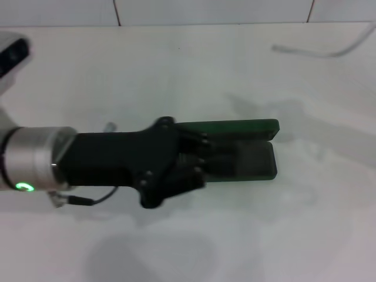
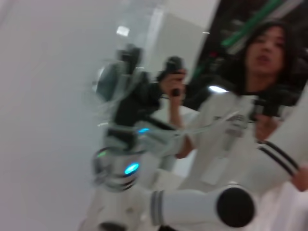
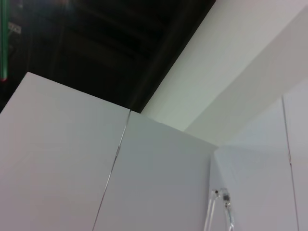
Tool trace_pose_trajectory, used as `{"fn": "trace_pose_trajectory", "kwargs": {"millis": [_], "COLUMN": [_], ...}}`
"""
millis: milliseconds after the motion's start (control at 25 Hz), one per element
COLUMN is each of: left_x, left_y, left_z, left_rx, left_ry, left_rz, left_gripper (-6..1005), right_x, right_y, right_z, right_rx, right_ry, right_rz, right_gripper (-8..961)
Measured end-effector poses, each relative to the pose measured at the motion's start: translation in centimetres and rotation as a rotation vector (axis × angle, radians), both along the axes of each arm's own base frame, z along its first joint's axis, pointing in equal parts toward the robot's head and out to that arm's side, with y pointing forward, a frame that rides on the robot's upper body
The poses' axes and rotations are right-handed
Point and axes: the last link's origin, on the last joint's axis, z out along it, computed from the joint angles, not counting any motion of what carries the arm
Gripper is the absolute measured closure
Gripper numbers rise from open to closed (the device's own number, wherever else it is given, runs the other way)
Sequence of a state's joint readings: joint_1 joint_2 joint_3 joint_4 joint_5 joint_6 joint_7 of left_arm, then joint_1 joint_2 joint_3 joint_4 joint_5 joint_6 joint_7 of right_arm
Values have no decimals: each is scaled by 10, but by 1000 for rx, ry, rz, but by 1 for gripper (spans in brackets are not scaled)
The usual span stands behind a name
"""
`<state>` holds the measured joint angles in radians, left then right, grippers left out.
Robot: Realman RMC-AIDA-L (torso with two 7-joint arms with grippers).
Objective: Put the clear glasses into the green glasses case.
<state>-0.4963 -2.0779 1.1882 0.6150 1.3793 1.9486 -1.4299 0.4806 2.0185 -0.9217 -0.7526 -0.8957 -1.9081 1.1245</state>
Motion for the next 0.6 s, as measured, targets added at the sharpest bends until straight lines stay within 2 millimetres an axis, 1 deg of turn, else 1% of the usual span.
{"fn": "trace_pose_trajectory", "kwargs": {"millis": [120, 280, 440, 600], "left_x": [16, 26, 31, 30], "left_y": [1, 6, 10, 11], "left_z": [-5, 0, 5, 7], "left_rx": [1, 36, 75, 91], "left_ry": [-40, -109, -156, -170], "left_rz": [-62, -78, -73, -63], "left_gripper": [865, 867, 869, 871], "right_x": [-2, -9, -15, -21], "right_y": [7, 15, 16, 17], "right_z": [-13, -28, -41, -53], "right_rx": [-27, -60, -90, -111], "right_ry": [12, 10, -17, -56], "right_rz": [-4, 8, 22, 33], "right_gripper": [912, 912, 912, 912]}}
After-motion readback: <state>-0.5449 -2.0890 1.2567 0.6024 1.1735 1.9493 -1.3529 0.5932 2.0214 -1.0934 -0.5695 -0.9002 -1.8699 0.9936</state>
